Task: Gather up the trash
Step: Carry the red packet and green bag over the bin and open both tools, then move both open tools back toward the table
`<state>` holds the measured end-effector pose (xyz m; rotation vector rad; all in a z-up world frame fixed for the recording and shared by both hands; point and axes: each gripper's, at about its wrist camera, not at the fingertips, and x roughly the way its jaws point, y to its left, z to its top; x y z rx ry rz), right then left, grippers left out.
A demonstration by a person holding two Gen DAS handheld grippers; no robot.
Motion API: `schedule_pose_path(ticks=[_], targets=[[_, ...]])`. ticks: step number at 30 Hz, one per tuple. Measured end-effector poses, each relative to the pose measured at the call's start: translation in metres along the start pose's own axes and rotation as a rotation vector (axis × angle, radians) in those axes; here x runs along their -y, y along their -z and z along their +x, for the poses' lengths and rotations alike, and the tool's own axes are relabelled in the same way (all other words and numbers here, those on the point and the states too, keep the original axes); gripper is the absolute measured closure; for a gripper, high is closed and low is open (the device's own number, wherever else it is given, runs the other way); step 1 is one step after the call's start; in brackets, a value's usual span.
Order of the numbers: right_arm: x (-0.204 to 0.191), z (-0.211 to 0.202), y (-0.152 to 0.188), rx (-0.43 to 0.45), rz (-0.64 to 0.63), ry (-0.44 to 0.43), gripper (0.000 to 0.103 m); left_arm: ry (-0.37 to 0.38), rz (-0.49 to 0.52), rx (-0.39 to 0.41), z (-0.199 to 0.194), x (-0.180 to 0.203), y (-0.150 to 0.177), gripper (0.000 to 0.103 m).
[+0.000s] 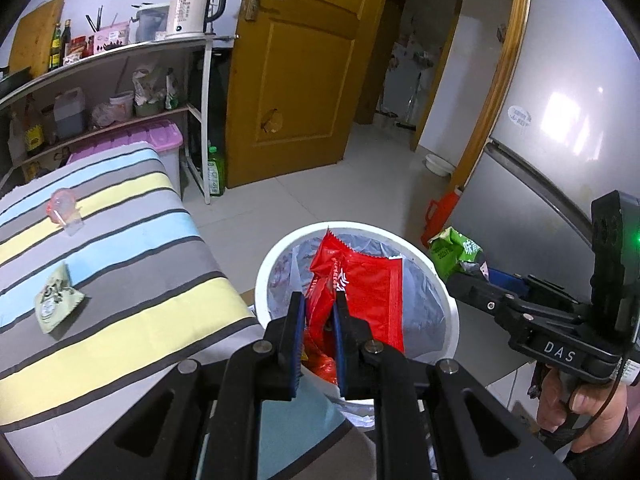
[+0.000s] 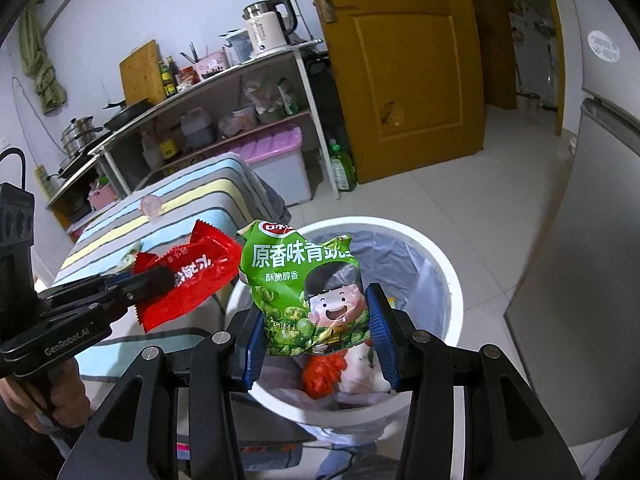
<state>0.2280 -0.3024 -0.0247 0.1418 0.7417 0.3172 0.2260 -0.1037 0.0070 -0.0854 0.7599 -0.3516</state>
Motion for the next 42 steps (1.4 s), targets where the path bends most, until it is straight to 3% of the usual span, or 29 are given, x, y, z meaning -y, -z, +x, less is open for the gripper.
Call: schedule_pose_path(ticks=[13, 19, 23, 33, 42], targets=[[0.022, 0.037, 0.005, -0.101, 0.028, 0.034, 0.055, 0.008, -0.016, -0.083, 0.042, 0.001, -0.002, 0.088], [0.025, 0.042, 0.008, -0.118, 0.035, 0.044, 0.050, 0.007, -0.031, -0.099, 0.048, -0.003, -0.002, 0.075], [0.023, 0.040, 0.008, -0.112, 0.033, 0.045, 0.049, 0.006, -0.034, -0.095, 0.046, -0.002, -0.001, 0.075], [0.014, 0.028, 0.004, -0.080, 0.008, 0.043, 0.049, 0.005, -0.049, -0.046, 0.022, -0.007, -0.003, 0.075], [-0.008, -0.003, 0.000, -0.016, -0.030, 0.022, 0.049, -0.002, -0.055, 0.034, -0.023, -0.013, 0.002, 0.075]])
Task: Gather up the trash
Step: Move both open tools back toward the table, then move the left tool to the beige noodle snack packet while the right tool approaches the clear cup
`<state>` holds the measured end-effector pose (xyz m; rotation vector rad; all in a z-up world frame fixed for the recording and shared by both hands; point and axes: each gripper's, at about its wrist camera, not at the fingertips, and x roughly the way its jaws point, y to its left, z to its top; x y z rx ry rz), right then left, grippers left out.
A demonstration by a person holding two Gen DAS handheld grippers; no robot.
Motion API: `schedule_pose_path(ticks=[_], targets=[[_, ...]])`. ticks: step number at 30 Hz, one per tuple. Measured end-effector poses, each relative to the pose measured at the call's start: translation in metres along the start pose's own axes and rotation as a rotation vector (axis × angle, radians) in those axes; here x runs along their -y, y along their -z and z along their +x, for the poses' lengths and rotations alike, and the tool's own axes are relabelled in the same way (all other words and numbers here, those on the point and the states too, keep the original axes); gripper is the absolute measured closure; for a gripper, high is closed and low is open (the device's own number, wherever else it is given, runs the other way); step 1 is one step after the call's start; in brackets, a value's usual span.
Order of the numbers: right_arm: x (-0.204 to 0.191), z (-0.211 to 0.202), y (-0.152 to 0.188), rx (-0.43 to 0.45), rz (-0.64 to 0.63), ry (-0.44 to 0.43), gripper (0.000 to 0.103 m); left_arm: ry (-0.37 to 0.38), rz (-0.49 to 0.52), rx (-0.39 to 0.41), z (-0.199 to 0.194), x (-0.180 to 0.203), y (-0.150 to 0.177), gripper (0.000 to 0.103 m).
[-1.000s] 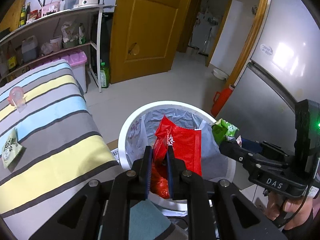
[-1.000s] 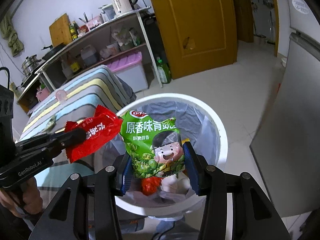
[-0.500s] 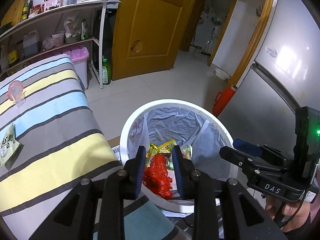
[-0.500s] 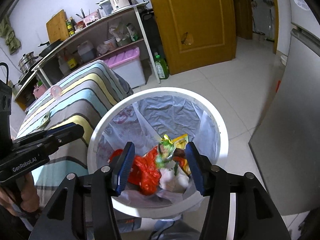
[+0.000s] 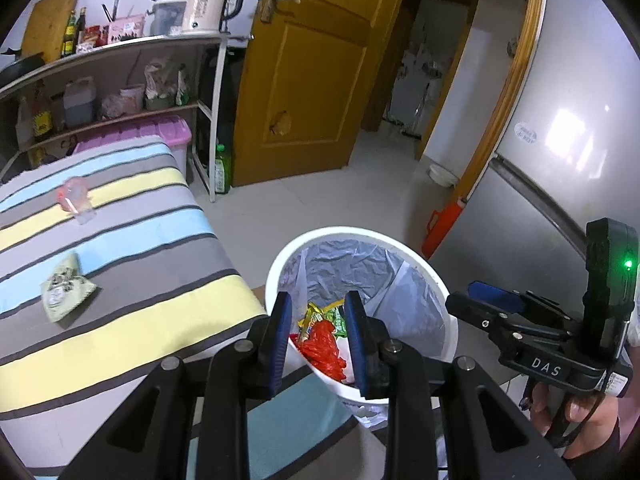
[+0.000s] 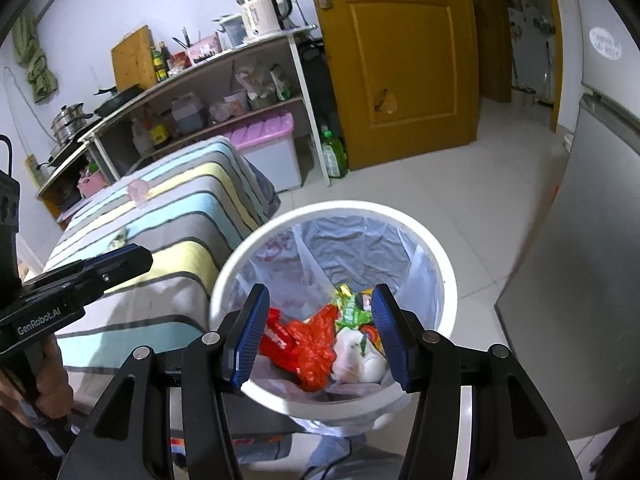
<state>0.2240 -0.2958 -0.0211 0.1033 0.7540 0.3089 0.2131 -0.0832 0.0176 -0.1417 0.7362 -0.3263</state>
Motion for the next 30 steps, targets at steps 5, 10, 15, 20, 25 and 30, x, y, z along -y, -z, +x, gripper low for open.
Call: schedule_pose_path(ticks=[5, 10, 15, 20, 25, 30], targets=[[-0.017, -0.015, 0.000, 0.036, -0.020, -0.033, 0.049, -0.016, -0.001, 0.044, -0.025, -0.005, 0.002, 0.075], [-0.036, -0.026, 0.000, 0.060, -0.049, -0.065, 0.049, -0.034, -0.015, 0.080, -0.046, -0.015, 0.006, 0.075], [-0.053, -0.031, 0.000, 0.075, -0.071, -0.092, 0.049, -0.061, -0.039, 0.104, -0.062, -0.031, 0.012, 0.075], [-0.071, -0.029, -0.001, 0.074, -0.098, -0.123, 0.049, -0.101, -0.067, 0.127, -0.078, -0.051, 0.016, 0.074], [-0.087, -0.023, -0.004, 0.071, -0.125, -0.153, 0.049, -0.151, -0.109, 0.145, -0.089, -0.074, 0.022, 0.060], [-0.106, -0.014, -0.008, 0.064, -0.155, -0.185, 0.049, -0.198, -0.157, 0.148, -0.090, -0.098, 0.024, 0.059]])
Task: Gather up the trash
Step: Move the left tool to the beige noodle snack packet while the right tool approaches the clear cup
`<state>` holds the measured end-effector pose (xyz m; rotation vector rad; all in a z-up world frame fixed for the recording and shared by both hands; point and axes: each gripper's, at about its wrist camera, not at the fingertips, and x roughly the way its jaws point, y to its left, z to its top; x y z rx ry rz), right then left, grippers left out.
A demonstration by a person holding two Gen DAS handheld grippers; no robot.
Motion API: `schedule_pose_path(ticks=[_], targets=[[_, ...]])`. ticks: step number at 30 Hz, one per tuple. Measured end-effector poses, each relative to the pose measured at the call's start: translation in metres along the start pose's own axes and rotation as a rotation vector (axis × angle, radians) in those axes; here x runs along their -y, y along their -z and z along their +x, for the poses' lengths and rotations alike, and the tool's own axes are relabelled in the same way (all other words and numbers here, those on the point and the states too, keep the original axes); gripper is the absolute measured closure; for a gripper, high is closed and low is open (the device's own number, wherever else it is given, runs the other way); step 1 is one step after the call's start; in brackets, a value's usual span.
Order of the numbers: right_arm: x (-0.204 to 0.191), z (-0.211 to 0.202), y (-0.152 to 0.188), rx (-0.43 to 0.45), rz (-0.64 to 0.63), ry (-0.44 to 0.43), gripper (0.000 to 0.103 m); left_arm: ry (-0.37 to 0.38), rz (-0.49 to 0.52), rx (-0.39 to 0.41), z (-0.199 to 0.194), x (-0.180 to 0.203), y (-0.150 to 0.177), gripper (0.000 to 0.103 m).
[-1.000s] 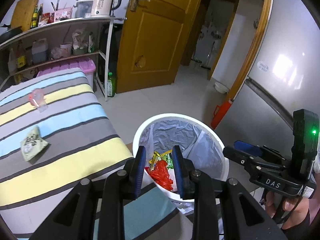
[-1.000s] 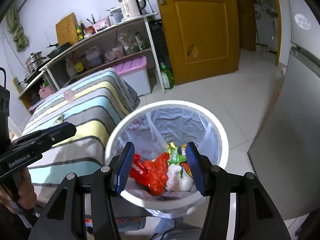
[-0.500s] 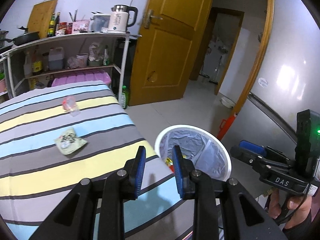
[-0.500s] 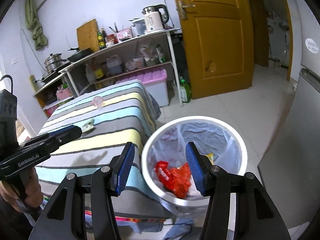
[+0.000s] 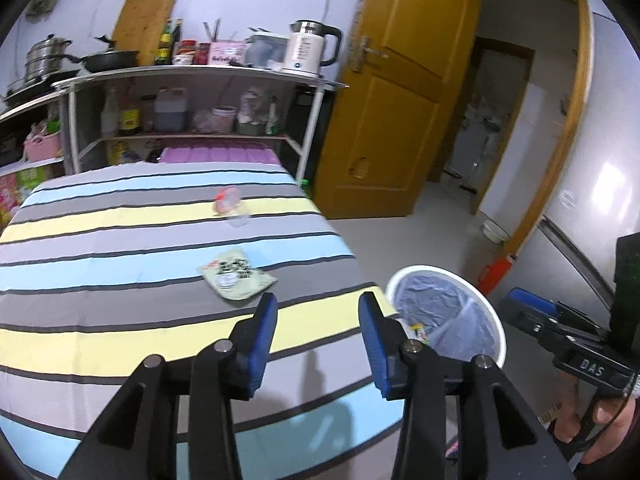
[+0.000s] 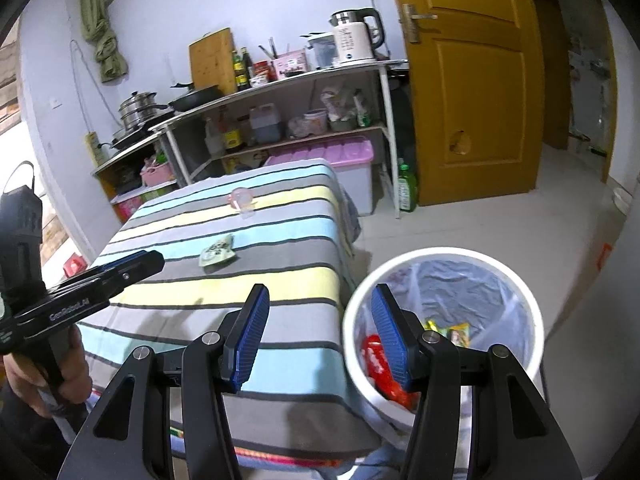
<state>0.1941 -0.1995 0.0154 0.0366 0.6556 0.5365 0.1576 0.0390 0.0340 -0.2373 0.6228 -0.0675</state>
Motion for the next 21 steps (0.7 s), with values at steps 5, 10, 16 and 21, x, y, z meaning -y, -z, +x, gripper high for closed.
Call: schedule_pose_path(ticks=[5, 10, 16, 21], targets=[[-0.011, 0.014, -0.006, -0.009, -0.023, -0.026, 0.049, -0.035, -0.019, -0.004, 0.006, -0.014, 0.000, 0.056], [-0.018, 0.027, -0.011, -0.018, -0.032, -0.039, 0.049, -0.062, -0.026, -0.016, 0.017, -0.024, -0.001, 0.053], [-0.016, 0.040, -0.016, -0.031, -0.032, -0.047, 0.049, -0.087, -0.052, -0.046, 0.040, -0.034, -0.003, 0.044], [-0.012, 0.049, -0.018, -0.040, -0.024, -0.053, 0.049, -0.126, -0.071, -0.086, 0.067, -0.038, -0.005, 0.044]])
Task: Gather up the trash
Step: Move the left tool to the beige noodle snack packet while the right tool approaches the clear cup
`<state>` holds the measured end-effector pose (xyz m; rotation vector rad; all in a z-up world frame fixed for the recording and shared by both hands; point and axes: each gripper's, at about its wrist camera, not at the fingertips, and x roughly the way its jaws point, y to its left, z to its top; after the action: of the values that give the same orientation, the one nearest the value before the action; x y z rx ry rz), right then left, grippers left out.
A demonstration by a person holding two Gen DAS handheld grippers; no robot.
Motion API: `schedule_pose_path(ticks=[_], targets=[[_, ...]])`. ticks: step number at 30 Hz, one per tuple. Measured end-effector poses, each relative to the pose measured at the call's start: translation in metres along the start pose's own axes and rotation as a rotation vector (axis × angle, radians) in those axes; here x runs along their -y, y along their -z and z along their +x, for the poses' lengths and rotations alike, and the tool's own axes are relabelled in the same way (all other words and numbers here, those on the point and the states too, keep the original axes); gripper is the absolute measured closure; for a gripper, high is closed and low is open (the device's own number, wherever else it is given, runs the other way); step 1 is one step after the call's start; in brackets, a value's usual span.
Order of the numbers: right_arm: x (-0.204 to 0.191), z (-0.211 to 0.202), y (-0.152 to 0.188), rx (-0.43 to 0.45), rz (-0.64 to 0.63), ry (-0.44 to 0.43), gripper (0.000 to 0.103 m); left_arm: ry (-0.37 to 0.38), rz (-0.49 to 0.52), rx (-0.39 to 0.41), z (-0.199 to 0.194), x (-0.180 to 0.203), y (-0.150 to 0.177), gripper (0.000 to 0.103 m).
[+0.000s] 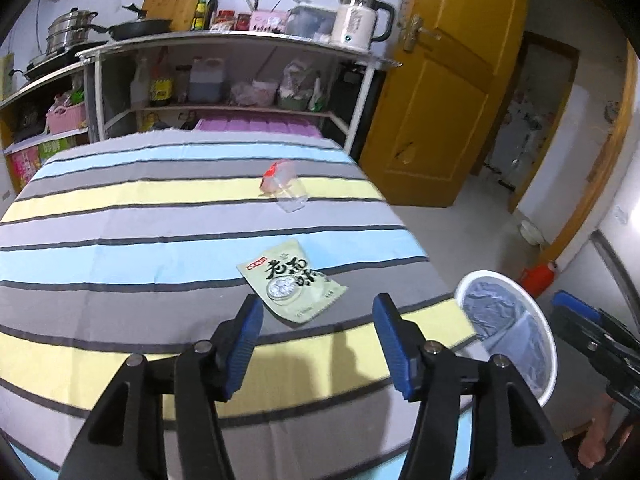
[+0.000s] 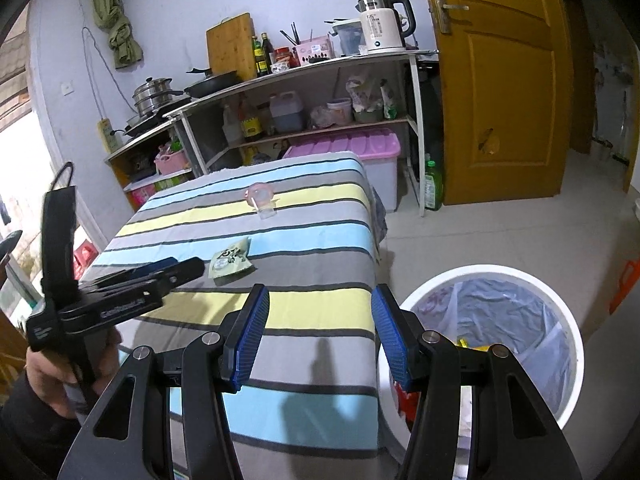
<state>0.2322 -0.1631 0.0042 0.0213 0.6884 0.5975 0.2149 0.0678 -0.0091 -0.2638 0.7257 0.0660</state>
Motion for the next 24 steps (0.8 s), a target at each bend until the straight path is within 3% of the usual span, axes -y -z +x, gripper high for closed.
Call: schedule_pose_path(ticks=[16, 19, 21, 24], targets=[[0.016, 0.020, -0.012, -0.010, 0.017, -0.016, 0.049, -0.136, -0.035, -0.089, 0.057, 0.005, -0.012, 0.041], [0.015, 0.022, -0.014, -0.011, 0.013, -0.016, 0.049, -0.127, -0.055, -0.093, 0.057, 0.000, -0.012, 0.040], [0.012, 0.022, -0.015, -0.012, 0.010, -0.015, 0.049, -0.133, -0.049, -0.094, 0.056, -0.002, -0.012, 0.044], [0.009, 0.023, -0.018, -0.011, 0.006, -0.015, 0.049, -0.131, -0.026, -0.090, 0.053, -0.001, -0.011, 0.061]])
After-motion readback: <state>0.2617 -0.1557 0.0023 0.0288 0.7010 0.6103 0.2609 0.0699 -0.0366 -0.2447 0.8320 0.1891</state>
